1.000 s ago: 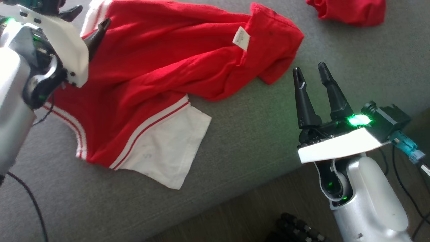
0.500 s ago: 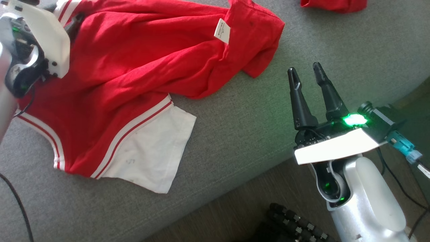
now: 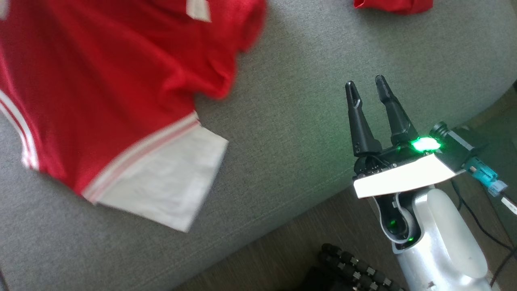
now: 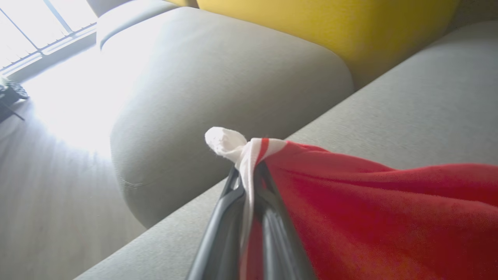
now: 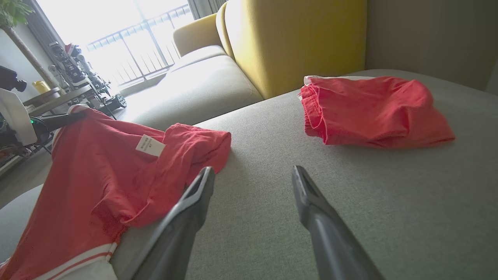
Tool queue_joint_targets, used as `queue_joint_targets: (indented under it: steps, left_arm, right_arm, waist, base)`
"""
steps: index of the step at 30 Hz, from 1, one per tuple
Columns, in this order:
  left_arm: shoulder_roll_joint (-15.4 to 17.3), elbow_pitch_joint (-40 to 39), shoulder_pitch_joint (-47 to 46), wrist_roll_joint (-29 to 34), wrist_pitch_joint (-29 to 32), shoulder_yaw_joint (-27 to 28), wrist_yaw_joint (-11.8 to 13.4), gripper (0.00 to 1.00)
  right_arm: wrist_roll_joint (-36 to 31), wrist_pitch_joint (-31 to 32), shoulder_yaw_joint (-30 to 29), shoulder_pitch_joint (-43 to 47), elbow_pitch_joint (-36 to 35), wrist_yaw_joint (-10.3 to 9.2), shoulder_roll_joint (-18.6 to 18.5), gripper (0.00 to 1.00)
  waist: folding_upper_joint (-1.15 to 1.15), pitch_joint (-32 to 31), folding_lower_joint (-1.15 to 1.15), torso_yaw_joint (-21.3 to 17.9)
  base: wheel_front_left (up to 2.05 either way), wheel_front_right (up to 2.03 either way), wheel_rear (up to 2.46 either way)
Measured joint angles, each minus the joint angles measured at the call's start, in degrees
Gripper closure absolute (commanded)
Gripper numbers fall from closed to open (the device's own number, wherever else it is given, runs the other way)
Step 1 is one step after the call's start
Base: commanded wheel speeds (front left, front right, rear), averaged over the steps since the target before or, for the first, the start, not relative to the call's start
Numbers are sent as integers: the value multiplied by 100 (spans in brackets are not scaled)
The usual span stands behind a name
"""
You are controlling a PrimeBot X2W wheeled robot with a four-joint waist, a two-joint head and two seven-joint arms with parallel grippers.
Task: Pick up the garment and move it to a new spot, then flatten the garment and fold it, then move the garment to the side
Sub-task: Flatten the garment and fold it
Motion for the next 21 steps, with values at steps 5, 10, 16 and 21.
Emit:
queue_joint_targets:
  steps: [5, 10, 16, 21]
  left_arm:
    - [-40, 603, -180, 165, 255, -108, 157, 10]
    - [-205, 894, 36, 151, 176, -113, 134, 0]
    - [-394, 991, 52, -26, -422, 83, 315, 0]
    - [-506, 1032, 86, -220, -987, 279, 389, 0]
  right_arm:
    - [73, 0, 24, -1, -1, 0, 0, 0]
    - [123, 0, 46, -3, 0, 0, 0, 0]
    - [101, 0, -38, -3, 46, 0, 0, 0]
    - [-32, 0, -425, -7, 70, 0, 2, 0]
  waist:
    - [0, 15, 0, -43]
    - [0, 7, 0, -66]
    - [0, -114, 0, 28]
    - [0, -287, 0, 261]
  base:
    - [0, 0, 0]
    - [0, 0, 0]
    - [0, 0, 0]
    - [0, 0, 0]
